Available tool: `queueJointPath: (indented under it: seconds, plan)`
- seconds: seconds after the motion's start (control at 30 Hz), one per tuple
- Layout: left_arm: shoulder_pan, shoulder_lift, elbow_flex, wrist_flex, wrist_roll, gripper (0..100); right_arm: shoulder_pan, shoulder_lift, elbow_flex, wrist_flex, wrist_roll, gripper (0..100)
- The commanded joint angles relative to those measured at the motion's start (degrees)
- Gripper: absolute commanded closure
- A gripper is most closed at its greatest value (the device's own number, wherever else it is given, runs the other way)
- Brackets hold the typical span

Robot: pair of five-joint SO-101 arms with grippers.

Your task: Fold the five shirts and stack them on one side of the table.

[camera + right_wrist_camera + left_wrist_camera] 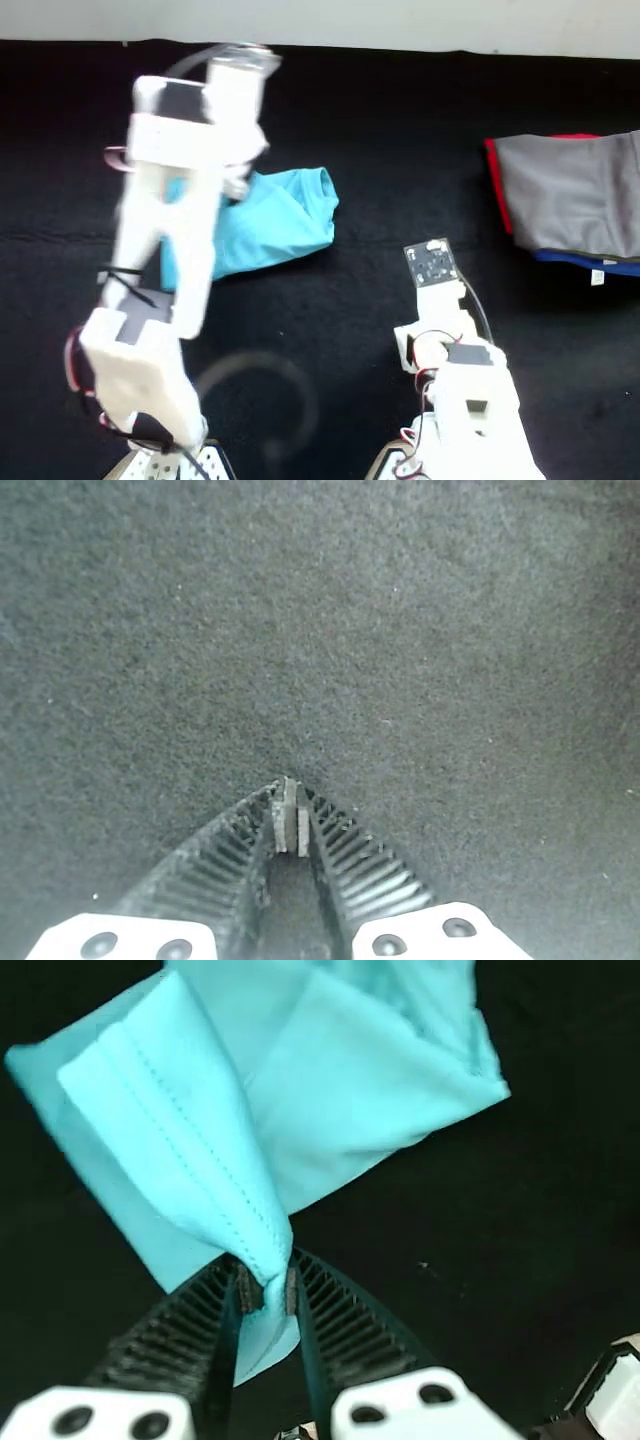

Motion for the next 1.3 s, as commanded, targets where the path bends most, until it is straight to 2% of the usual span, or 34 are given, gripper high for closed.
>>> queueJointPath:
  seconds: [0.0,0.27,0.47,0.53,0.6,0.7,0.77,0.87,1.03,1.13,1.27]
  plan:
    - [5.3,2.1,-0.4,-5.5,0.5,99,1.9,-0.2,0.9,-1.6,0.4,99.1]
    - [11.2,11.6,-0.4,-15.9,0.5,99,4.1,-0.2,1.1,-2.3,0.3,99.1]
    - [11.2,16.8,-0.4,-22.3,0.5,99,4.1,0.0,1.1,-2.3,0.3,99.1]
    - [11.0,17.9,-0.4,-23.4,0.5,94,4.1,0.0,1.1,-2.3,0.3,99.1]
    - [10.7,18.2,-0.5,-24.4,0.6,86,4.1,0.0,1.1,-2.3,0.3,99.1]
    - [7.6,18.4,-1.5,-26.5,5.1,78,4.1,0.0,1.1,-2.3,0.3,99.1]
    - [4.4,18.9,-4.1,-26.6,7.7,78,4.1,0.0,1.1,-2.3,0.3,99.1]
    - [1.6,18.2,-6.4,-25.4,7.7,78,4.1,0.0,1.1,-2.3,0.3,99.1]
    - [0.2,18.8,-13.5,-13.3,3.7,78,4.1,0.2,1.1,-3.0,0.3,99.1]
    - [0.6,19.3,-13.0,-10.4,1.6,86,4.1,0.2,1.1,-3.0,0.3,99.1]
    - [0.7,23.8,-11.6,-13.4,1.4,99,4.1,0.2,1.1,-3.0,0.3,99.1]
